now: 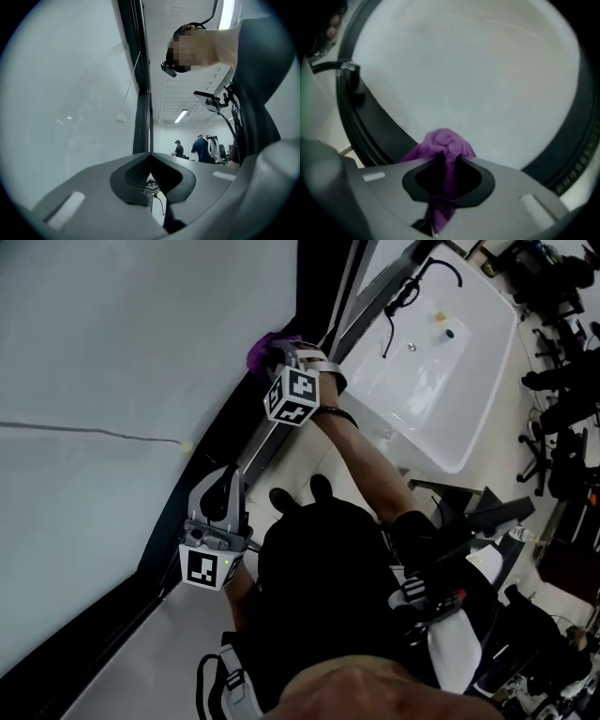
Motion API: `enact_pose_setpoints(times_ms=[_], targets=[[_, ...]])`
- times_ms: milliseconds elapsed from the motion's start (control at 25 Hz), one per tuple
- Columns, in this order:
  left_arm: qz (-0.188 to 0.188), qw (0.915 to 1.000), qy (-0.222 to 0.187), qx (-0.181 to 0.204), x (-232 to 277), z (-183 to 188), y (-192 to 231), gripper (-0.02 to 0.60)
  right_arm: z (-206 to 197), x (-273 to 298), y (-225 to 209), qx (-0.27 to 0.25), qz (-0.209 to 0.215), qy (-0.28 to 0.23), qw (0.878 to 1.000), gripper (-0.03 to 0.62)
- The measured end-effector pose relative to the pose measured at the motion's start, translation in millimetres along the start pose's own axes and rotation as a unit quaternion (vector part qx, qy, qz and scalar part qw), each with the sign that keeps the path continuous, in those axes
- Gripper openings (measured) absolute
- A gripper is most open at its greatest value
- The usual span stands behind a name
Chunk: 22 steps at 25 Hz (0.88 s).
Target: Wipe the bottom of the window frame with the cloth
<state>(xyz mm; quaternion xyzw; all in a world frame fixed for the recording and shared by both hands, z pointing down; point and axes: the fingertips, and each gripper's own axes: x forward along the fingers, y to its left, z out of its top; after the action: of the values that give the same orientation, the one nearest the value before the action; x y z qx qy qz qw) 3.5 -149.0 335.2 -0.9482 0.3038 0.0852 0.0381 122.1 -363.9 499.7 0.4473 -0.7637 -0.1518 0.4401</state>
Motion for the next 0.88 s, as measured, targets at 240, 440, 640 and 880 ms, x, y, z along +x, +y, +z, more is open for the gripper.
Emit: enact_pose_setpoints(times_ms=[240, 440, 640, 880], targets=[[-0.024, 0.9997, 0.001, 0.007, 8, -6, -15, 0.002, -57, 32, -32, -0.040, -0.051, 0.062, 0.996, 0.051], [-0.043, 0.9990, 0.010, 0.003, 26, -14, -24, 0.002, -64, 36, -57, -0.109, -0.066, 0.108, 0.986, 0.052], [-0.067, 0.9977, 0.010, 0.011, 41, -20, -33, 0.002, -76, 38, -66, -0.095, -0.074, 0.133, 0.984, 0.051], [-0.075, 0.9971, 0.014, 0.002, 44, -25, -38, 0.002, -88, 42, -53, -0.121, -0.070, 0.171, 0.975, 0.040]])
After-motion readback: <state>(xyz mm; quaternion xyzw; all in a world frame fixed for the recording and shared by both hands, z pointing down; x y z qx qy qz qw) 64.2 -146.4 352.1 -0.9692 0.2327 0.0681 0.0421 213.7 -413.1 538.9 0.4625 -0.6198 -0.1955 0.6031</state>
